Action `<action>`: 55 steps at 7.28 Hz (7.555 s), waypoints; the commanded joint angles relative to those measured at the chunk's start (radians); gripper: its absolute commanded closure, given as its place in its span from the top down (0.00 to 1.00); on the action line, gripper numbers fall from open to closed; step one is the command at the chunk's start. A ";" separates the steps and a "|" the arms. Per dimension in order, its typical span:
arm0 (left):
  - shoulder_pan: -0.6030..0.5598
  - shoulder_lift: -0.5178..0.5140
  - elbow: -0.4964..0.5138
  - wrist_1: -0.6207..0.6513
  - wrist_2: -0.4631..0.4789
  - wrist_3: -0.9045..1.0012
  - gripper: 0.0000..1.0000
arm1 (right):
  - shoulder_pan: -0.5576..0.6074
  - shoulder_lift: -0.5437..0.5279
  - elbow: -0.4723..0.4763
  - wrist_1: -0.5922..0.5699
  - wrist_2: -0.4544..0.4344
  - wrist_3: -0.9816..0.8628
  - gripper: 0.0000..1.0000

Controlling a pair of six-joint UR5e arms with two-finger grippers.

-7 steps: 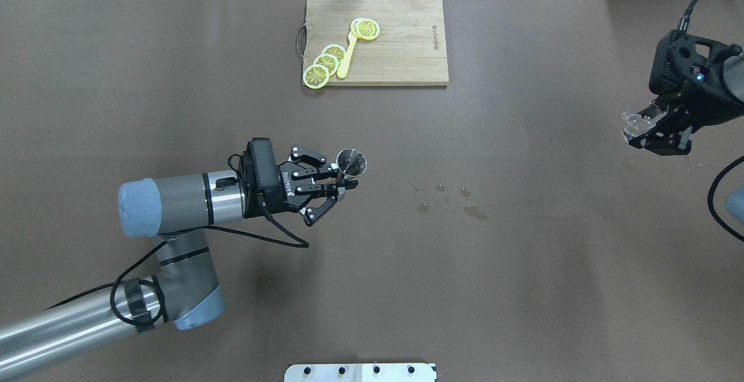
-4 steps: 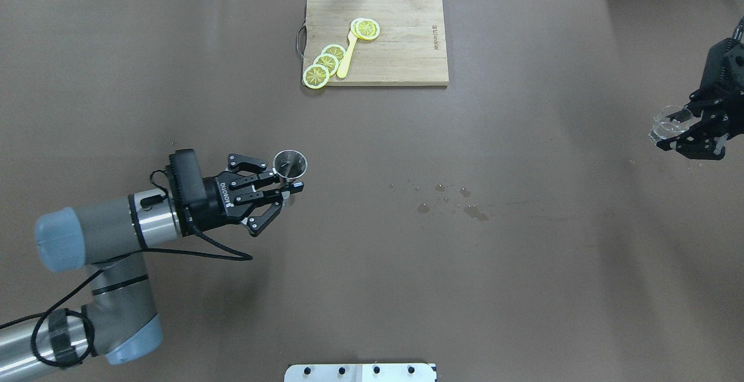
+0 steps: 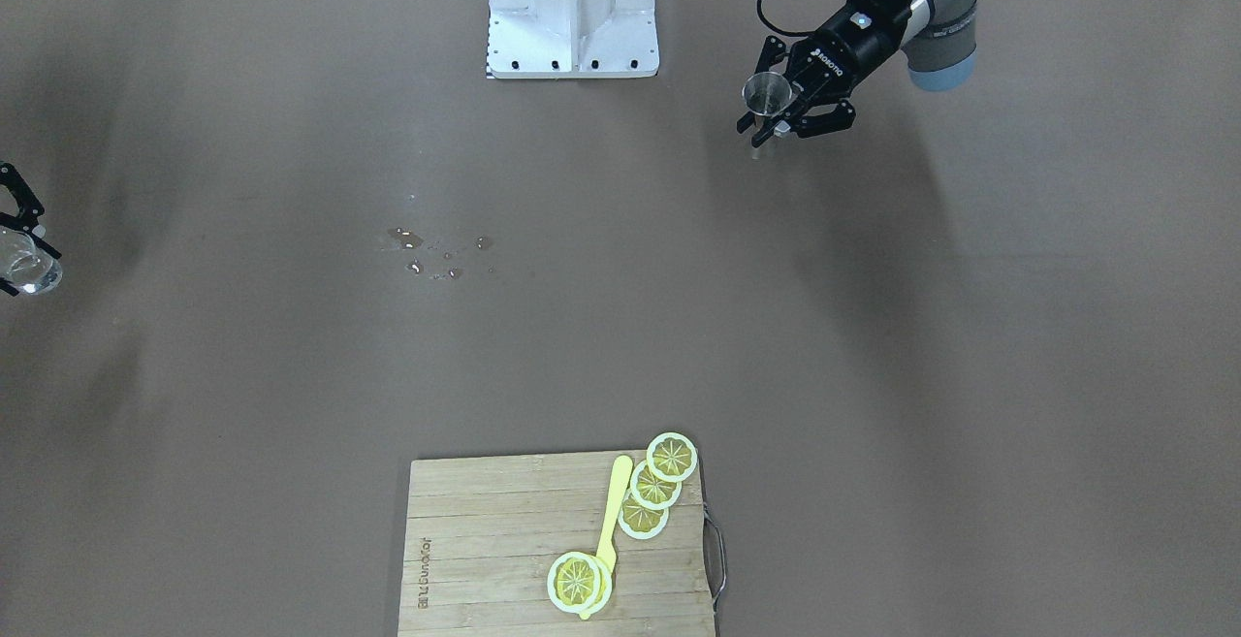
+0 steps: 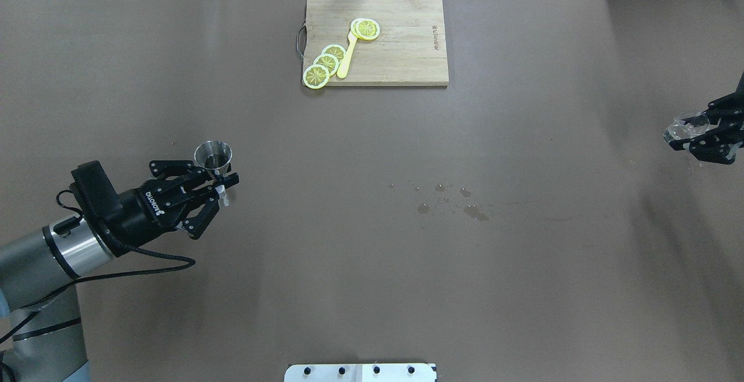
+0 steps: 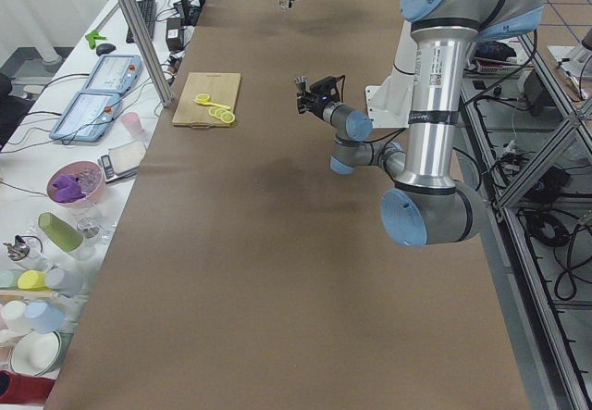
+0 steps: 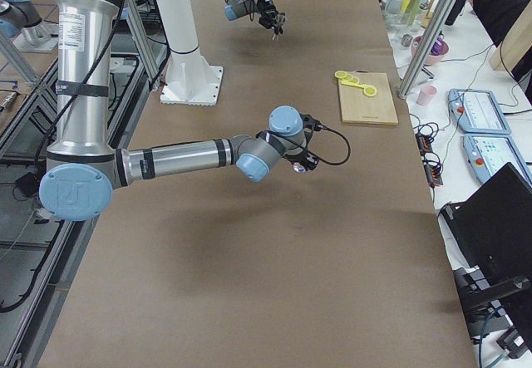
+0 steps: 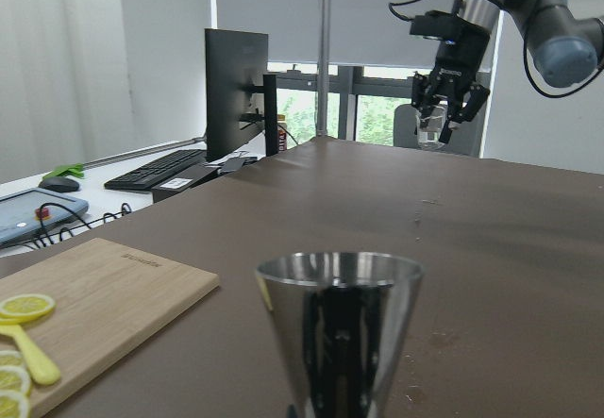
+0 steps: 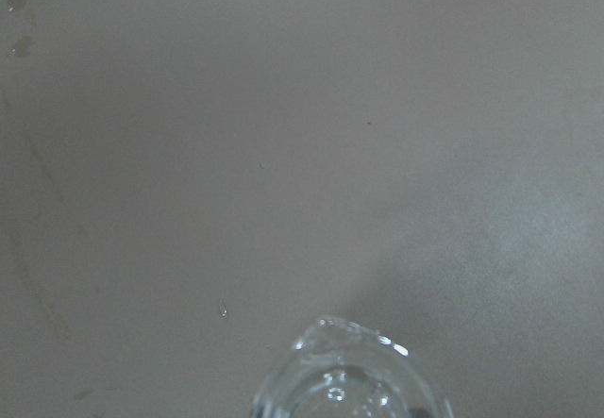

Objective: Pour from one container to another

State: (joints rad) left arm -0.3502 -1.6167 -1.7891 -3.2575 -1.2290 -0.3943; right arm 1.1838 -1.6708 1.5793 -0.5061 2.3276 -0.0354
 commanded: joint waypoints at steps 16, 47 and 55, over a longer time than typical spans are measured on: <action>-0.093 0.037 -0.006 1.308 0.786 -1.241 0.00 | -0.068 0.039 -0.446 0.597 -0.136 0.325 0.00; 0.010 0.101 0.180 1.587 0.812 -1.873 0.96 | -0.029 -0.116 -0.458 0.706 0.069 0.299 1.00; 0.008 0.266 -0.093 1.673 0.815 -1.810 0.97 | 0.135 -0.167 -0.271 0.025 0.250 0.307 1.00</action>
State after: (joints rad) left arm -0.3421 -1.3828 -1.8281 -1.5838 -0.4143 -2.2192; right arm 1.3004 -1.8278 1.2926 -0.4249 2.5819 0.2708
